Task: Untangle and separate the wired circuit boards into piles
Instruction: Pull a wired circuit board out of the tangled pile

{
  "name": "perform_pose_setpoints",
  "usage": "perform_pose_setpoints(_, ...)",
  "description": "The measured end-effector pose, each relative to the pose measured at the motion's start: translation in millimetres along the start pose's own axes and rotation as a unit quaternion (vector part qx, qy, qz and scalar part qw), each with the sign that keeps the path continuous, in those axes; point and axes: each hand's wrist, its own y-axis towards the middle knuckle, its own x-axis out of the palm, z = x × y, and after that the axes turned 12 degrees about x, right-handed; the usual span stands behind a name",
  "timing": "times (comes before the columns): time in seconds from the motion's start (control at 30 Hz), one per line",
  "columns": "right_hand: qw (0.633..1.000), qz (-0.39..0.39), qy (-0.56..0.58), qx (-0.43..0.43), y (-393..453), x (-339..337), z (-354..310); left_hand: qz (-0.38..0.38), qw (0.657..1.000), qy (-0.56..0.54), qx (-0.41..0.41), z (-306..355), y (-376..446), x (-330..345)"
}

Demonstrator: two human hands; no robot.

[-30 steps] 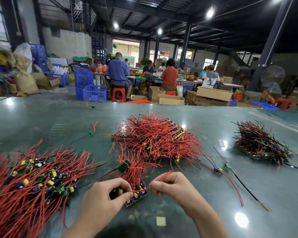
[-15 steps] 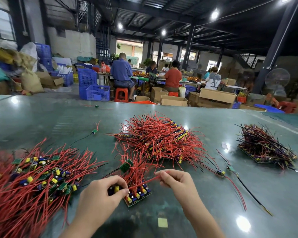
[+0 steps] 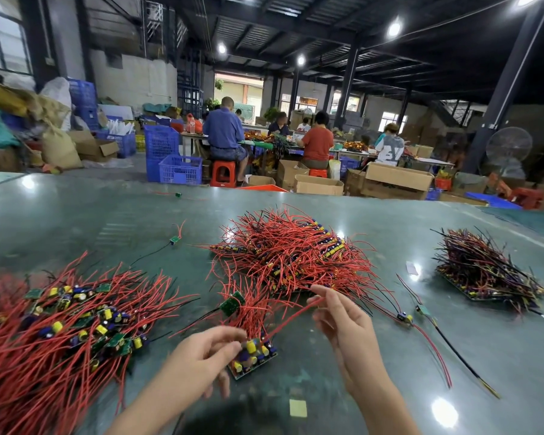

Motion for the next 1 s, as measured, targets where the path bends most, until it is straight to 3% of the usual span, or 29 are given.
perform_pose_setpoints(0.13, 0.999, -0.012, 0.015, -0.035, 0.4, 2.5, 3.1, -0.033, 0.999, -0.029, 0.009, -3.1, 4.0, 4.0)
perform_pose_setpoints(0.3, 0.999, -0.034, 0.0, -0.042, -1.5, 6.8, 4.5, -0.157, 0.981, -0.111, -0.041, -6.2, 0.6, 9.6)
perform_pose_setpoints(0.4, 0.999, 0.017, -0.025, -0.018, -1.0, 9.3, 7.1, -0.058, 0.973, -0.196, -0.108, -8.9, 3.1, 14.6)
perform_pose_setpoints(0.5, 0.989, 0.07, -0.1, -0.077, -2.4, 10.0, 10.6, 0.093, 0.938, -0.313, -0.12, -6.8, 4.9, 16.9)
perform_pose_setpoints(0.57, 0.946, 0.125, -0.225, -0.196, -5.0, 7.8, 9.9, 0.177, 0.912, -0.358, -0.091, -5.4, 5.6, 17.4)
perform_pose_setpoints(0.63, 0.866, 0.162, -0.362, -0.304, -6.4, 4.8, 7.5, 0.238, 0.892, -0.378, -0.068, -5.3, 6.0, 17.9)
perform_pose_setpoints(0.67, 0.863, 0.137, -0.37, -0.316, -7.0, 4.2, 7.3, 0.255, 0.885, -0.386, -0.055, -5.4, 6.3, 18.8)
perform_pose_setpoints(0.77, 0.942, -0.022, -0.302, -0.143, -17.1, 17.4, 9.7, 0.264, 0.886, -0.381, -0.005, -5.8, 6.2, 22.9)
perform_pose_setpoints(0.83, 0.93, -0.077, -0.356, -0.04, -22.9, 30.5, 18.7, 0.269, 0.884, -0.382, 0.019, -5.1, 6.0, 29.0)
perform_pose_setpoints(0.9, 0.923, -0.088, -0.374, -0.007, -24.8, 40.3, 30.6, 0.279, 0.875, -0.395, 0.03, -5.2, 6.7, 36.4)
perform_pose_setpoints(1.0, 0.973, -0.035, -0.224, 0.033, -26.1, 48.4, 33.2, 0.299, 0.851, -0.431, 0.011, -5.9, 7.5, 43.1)
